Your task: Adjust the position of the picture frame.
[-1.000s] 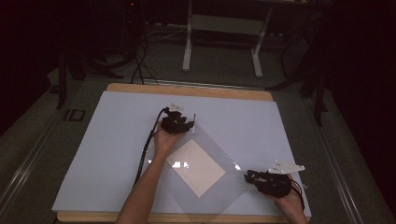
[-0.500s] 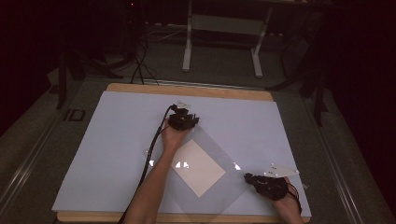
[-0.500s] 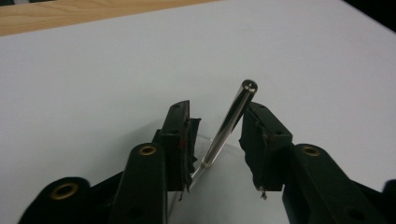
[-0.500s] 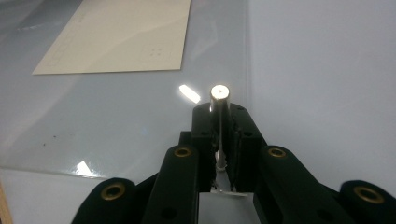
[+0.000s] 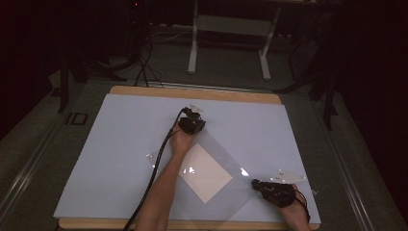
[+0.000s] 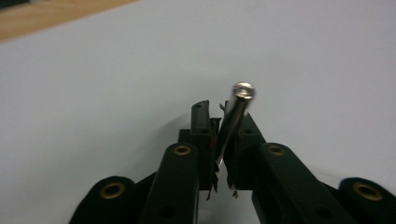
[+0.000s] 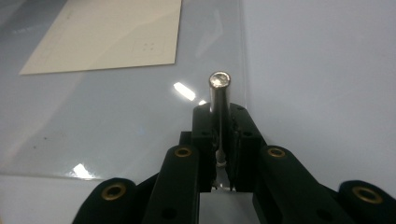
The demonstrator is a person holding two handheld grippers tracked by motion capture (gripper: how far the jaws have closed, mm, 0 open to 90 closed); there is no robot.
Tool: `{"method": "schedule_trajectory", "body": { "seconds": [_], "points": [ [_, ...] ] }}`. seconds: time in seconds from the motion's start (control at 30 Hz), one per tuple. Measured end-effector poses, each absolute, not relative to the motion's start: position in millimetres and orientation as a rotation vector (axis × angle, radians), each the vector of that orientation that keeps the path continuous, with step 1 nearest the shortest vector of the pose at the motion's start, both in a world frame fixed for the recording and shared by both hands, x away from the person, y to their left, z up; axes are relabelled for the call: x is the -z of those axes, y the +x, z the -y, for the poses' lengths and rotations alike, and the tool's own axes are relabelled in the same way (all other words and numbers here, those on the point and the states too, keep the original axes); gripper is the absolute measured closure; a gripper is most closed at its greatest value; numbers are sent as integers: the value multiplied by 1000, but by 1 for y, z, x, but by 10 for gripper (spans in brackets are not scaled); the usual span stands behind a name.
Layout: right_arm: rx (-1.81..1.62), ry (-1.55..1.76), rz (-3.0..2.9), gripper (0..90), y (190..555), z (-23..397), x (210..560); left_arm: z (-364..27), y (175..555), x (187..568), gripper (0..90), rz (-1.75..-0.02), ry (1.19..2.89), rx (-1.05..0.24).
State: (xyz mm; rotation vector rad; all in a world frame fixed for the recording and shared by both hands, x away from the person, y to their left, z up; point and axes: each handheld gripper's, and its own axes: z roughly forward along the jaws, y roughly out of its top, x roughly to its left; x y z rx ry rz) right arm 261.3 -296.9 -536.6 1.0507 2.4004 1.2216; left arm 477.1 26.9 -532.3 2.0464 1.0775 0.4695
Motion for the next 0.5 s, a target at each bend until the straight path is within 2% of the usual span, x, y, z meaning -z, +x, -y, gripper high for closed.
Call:
{"method": "schedule_trajectory", "body": {
  "seconds": [0.23,0.5],
  "points": [
    [-1255,1156,-2412,817,264,299,534,-29,477,528,846,-1050,2065,-464],
    [-1306,1150,-2382,804,276,295,519,-55,478,513,847,-1071,2038,-426]
  ]
}}
